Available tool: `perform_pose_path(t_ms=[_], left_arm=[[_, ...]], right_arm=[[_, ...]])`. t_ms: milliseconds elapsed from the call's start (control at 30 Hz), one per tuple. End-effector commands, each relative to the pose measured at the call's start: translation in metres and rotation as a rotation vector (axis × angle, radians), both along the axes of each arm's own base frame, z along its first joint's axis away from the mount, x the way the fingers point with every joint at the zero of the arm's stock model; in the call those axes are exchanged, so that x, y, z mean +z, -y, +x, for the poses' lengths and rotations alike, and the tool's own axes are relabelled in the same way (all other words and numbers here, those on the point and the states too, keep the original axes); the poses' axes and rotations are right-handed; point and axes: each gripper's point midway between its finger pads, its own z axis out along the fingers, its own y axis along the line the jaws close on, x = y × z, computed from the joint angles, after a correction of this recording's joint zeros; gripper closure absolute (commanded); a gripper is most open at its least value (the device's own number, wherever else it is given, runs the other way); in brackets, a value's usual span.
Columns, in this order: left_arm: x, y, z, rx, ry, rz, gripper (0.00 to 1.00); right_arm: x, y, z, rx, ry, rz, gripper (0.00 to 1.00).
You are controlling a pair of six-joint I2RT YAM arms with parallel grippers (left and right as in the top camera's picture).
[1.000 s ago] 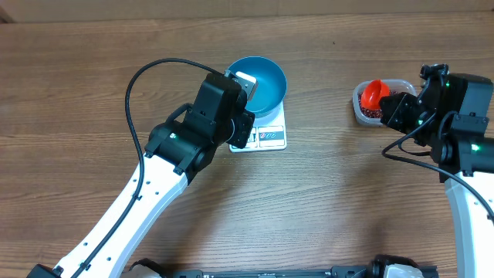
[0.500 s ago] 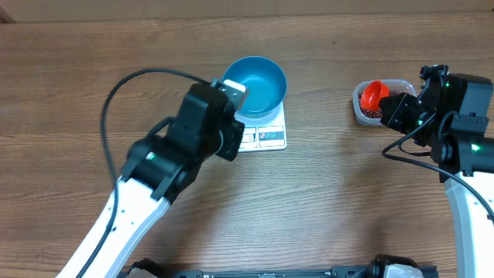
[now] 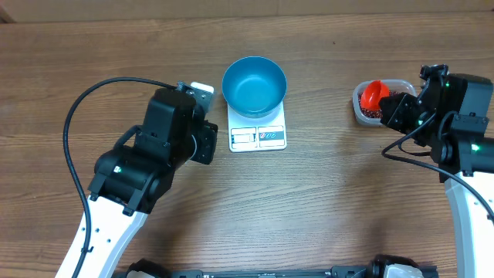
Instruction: Scoop item into bowl and weigh 150g on scale
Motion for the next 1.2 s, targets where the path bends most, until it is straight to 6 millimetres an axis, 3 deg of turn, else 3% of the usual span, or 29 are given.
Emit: perform_pose_path(t_ms=[0, 300, 700, 1167], left_arm=[[0.007, -0.009, 0.002, 0.035, 0.020, -0.013, 0.96], [-0.017, -0.007, 0.001, 0.050, 0.022, -0.047, 0.96], [-0.046, -0.003, -0.019, 0.011, 0.072, -0.128, 0.96], [-0.065, -0.006, -0.016, 0.031, 0.040, -0.101, 0.96]], right_arm=[[0.019, 0.002, 0.004, -0.004, 0.062, -0.011, 0.96], [0.021, 0.002, 0.006, -0.004, 0.071, -0.014, 0.96], [0.019, 0.002, 0.004, -0.002, 0.060, -0.014, 0.96], [0.018, 0.002, 0.003, -0.002, 0.055, -0.014, 0.96]])
